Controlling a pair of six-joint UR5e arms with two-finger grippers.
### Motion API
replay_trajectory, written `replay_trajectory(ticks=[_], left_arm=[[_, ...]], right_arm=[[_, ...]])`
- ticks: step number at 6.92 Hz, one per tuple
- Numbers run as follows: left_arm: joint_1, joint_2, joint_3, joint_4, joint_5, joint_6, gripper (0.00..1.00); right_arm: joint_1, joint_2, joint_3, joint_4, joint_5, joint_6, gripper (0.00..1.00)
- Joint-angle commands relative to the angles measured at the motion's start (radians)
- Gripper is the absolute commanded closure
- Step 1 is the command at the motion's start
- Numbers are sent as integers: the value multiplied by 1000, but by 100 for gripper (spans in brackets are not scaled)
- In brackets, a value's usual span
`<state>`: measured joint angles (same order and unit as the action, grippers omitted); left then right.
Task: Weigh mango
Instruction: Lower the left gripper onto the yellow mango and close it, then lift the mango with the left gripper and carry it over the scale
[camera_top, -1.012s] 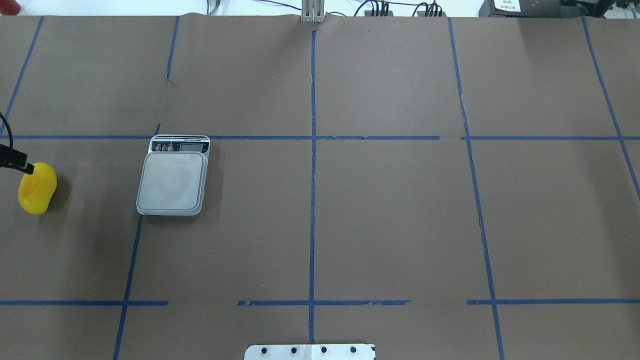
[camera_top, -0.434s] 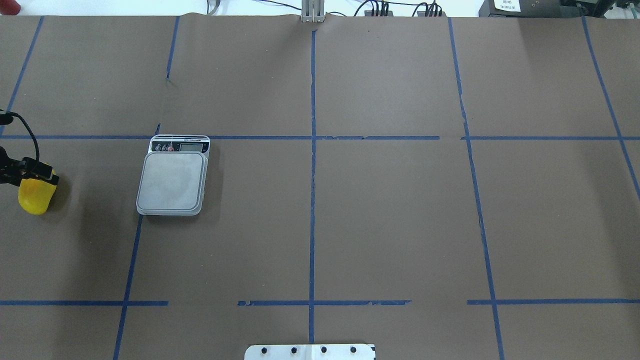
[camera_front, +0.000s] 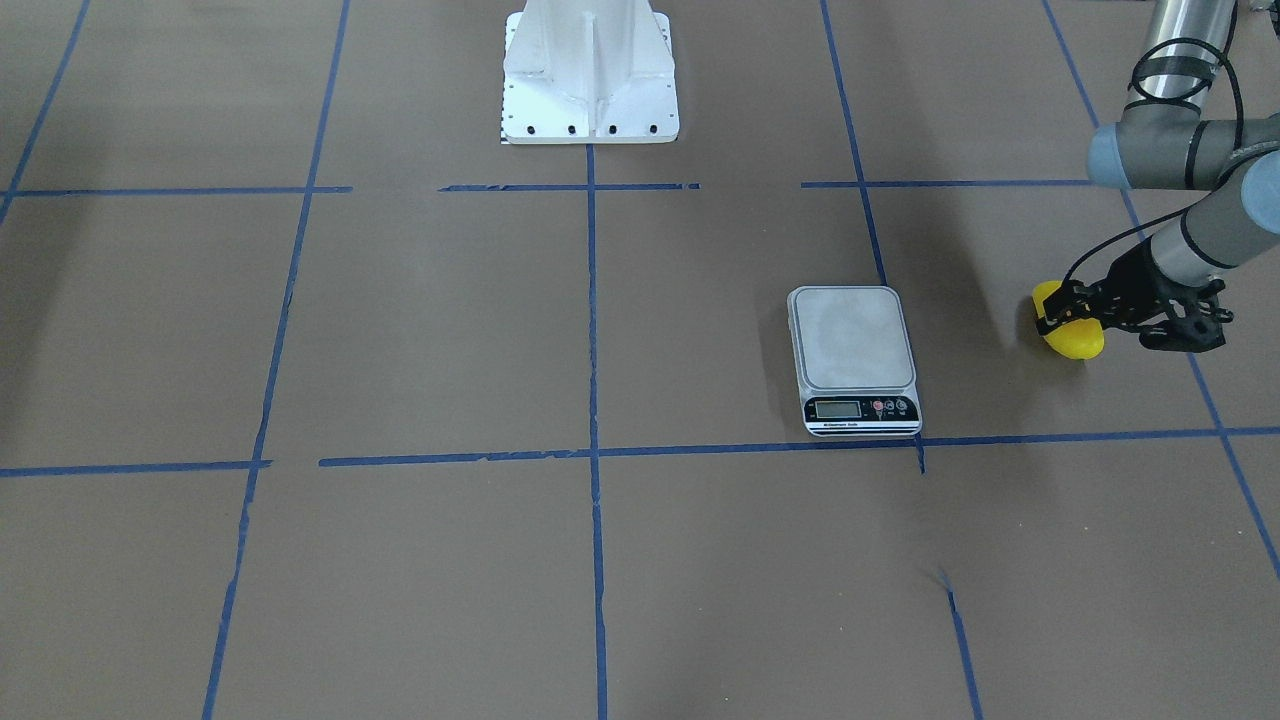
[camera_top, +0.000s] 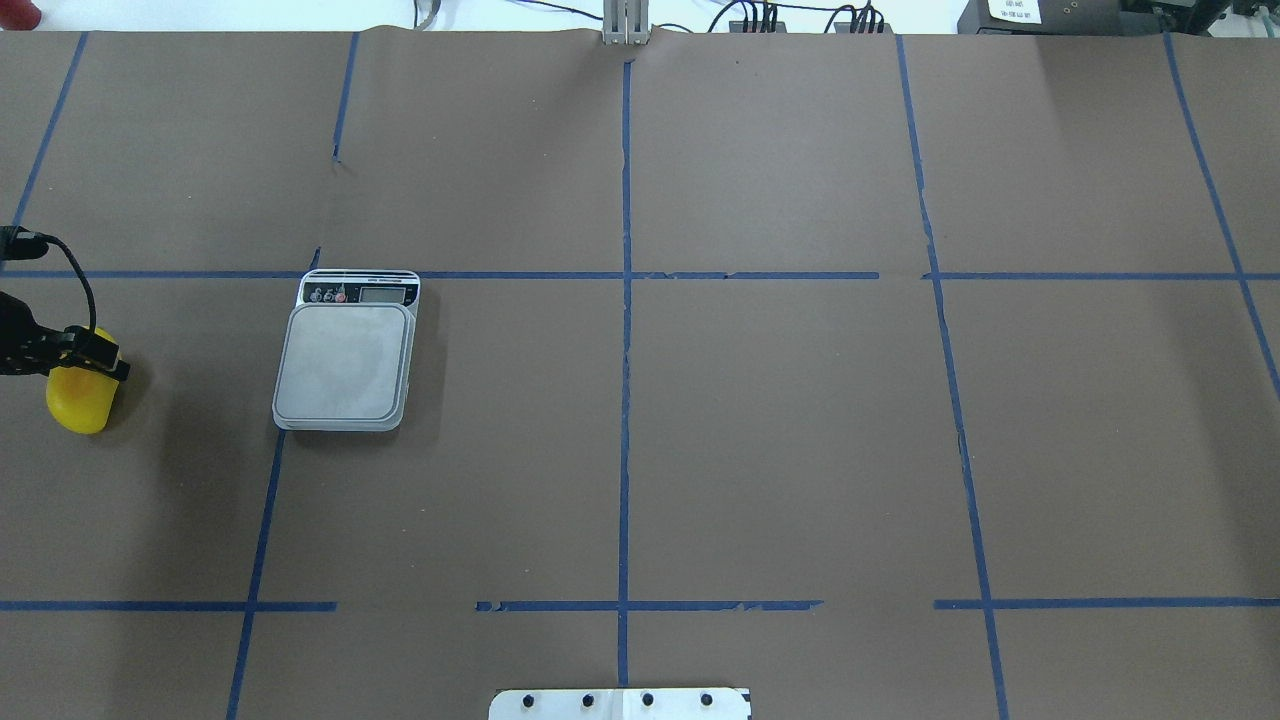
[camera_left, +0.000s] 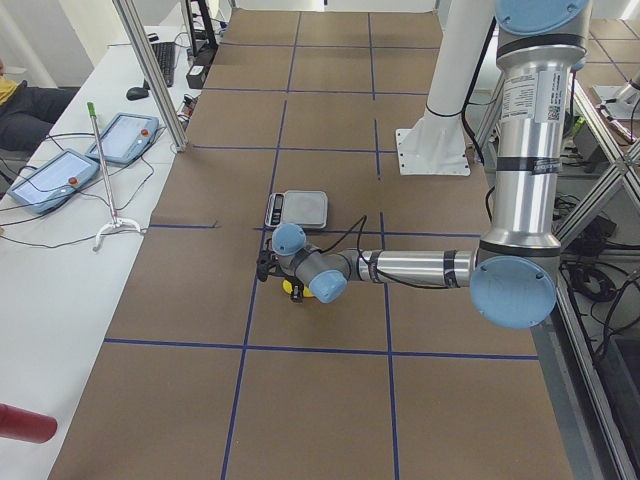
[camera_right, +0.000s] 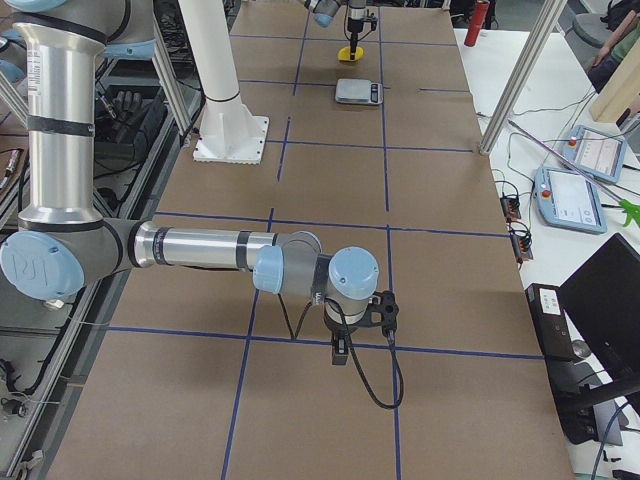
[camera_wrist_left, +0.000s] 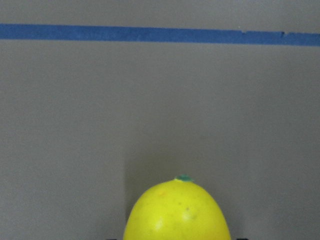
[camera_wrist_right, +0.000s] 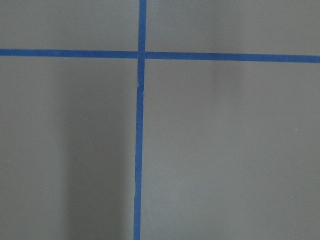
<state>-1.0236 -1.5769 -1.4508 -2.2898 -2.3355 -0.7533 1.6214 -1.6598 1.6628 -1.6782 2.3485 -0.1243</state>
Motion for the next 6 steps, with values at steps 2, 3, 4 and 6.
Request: replay_trajectory(ticks=[2,3,4,6], left_arm=[[4,-20,-153,53,-111,-114,100],[7,-111,-183,122,-111,-215,100],[42,-217,-181,204,-107,-277,100],[152,-299,-160,240,-97,-359,100]], right_arm=[[0,0,0,0,0,0,0],[0,0,0,0,0,0,0],[0,0,0,0,0,0,0],[0,0,0,0,0,2,0]])
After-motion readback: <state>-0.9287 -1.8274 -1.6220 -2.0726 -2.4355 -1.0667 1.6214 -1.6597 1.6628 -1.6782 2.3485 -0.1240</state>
